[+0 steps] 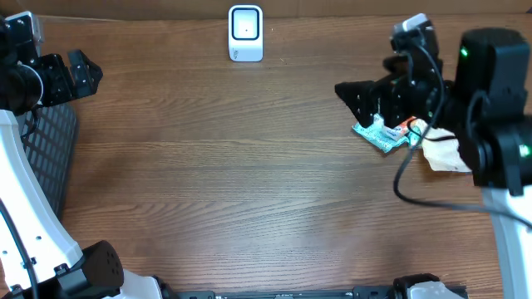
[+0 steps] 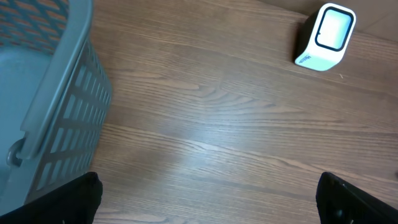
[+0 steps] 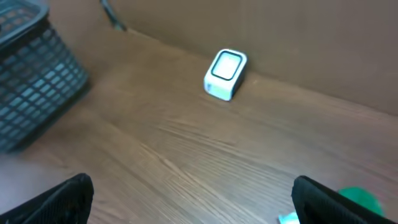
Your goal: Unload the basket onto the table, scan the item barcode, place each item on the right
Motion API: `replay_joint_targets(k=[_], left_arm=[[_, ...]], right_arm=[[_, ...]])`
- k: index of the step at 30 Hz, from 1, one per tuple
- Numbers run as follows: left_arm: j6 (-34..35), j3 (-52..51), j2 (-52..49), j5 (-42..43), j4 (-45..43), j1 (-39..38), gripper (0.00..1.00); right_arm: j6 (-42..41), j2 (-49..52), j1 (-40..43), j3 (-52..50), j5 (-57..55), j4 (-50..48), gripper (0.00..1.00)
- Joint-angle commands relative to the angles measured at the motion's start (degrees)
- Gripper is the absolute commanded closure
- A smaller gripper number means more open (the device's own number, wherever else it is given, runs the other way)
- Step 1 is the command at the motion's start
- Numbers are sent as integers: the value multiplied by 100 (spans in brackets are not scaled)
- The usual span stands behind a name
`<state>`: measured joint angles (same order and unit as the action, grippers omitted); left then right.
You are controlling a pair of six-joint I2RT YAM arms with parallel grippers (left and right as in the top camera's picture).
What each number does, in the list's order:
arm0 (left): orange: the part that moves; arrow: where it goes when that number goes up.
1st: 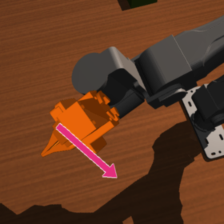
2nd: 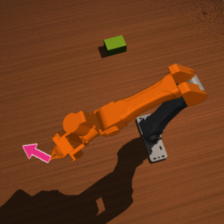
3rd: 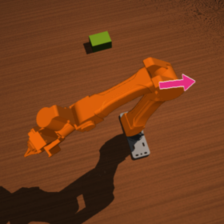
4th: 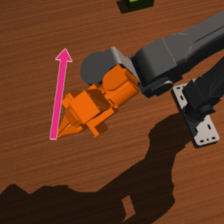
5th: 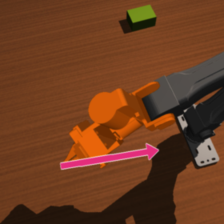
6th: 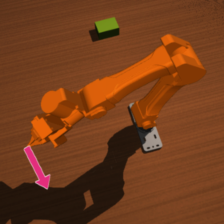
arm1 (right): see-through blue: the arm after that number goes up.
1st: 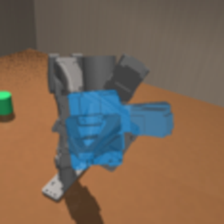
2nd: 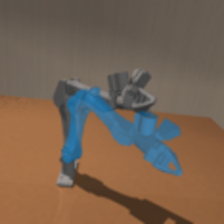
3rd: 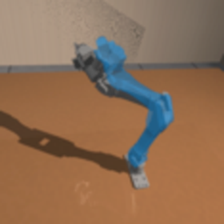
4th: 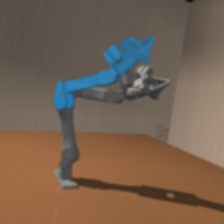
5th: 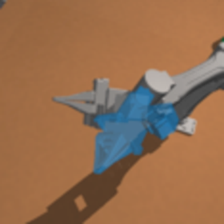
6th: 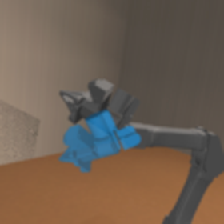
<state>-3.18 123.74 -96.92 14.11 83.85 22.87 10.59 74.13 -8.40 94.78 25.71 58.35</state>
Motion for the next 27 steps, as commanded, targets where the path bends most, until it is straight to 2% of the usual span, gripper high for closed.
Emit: replay_joint_targets(k=[1,8,16,20,25,27], left_arm=[[-68,15,-20,-15,-4,-39,0],[-68,15,-20,-15,-7,-39,0],[-68,15,-20,-13,-4,-39,0],[-68,15,-20,-13,-4,-39,0],[-68,15,-20,-15,-4,-39,0],[-68,15,-20,-13,-4,-39,0]], right_arm=[[358,-994,-22,-966,-343,-1078,0],[1075,-2811,-20,-3759,-341,-3539,0],[1012,-5228,-15,-7525,-186,-6459,0],[870,-6234,-15,-8721,-168,-7123,0],[872,-6994,-15,-9405,-170,-7125,0],[872,-7163,-15,-9431,-190,-6806,0]])
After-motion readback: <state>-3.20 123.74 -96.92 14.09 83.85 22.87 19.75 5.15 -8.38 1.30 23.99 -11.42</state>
